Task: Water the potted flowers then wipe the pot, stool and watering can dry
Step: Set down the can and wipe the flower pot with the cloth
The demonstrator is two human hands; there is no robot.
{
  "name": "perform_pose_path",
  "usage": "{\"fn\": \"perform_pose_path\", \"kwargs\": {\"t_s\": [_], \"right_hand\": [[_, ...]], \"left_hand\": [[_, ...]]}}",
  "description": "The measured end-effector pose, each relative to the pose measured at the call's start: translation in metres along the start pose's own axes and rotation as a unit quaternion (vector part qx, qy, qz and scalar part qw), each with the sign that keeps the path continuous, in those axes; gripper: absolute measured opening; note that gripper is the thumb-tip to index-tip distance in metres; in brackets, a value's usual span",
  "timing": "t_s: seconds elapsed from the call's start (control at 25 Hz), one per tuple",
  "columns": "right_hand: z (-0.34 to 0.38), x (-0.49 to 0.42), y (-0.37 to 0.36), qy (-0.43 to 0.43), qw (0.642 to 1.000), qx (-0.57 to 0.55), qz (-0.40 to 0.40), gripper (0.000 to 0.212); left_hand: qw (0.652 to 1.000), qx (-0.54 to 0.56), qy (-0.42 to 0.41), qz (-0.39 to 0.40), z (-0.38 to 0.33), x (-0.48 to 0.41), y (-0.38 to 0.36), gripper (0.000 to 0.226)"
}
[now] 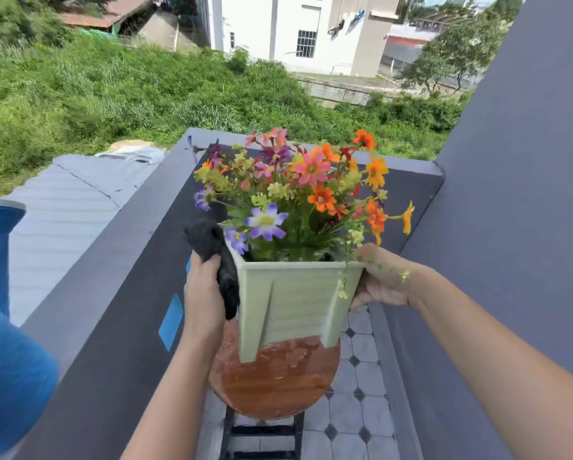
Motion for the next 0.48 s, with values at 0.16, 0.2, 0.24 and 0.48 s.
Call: {"fn": "perform_pose_path", "kwargs": {"t_s": [0.16, 0.2, 0.24, 0.48], "right_hand": [[0.010, 0.006, 0.000, 0.050, 0.999, -0.021, 0.003, 0.035], [0.011, 0.007, 0.002, 0.058, 0.998, -0.035, -0.003, 0.037], [0.014, 0.009, 0.004, 0.065, 0.997, -0.045, -0.011, 0.039], [0.016, 0.018, 0.017, 0.111, 0.990, -0.076, -0.053, 0.035]], "left_hand": [[0.998, -0.031, 0.047, 0.013, 0.012, -0.030, 0.011, 0.056], [0.998, -0.033, 0.039, 0.038, 0.010, -0.034, 0.009, 0.061], [0.997, -0.034, 0.028, 0.068, 0.009, -0.036, 0.006, 0.065], [0.991, -0.041, -0.045, 0.120, 0.015, -0.020, 0.002, 0.049]]}}
Point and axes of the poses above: each hand's wrist, its own x-axis away from the middle knuckle, its own y-axis out of the back of the hand, z = x × y, the point moved 10 cm from there along -x, towards the middle knuckle, and after that the axes turned 5 degrees about x, right-handed, at the moved point
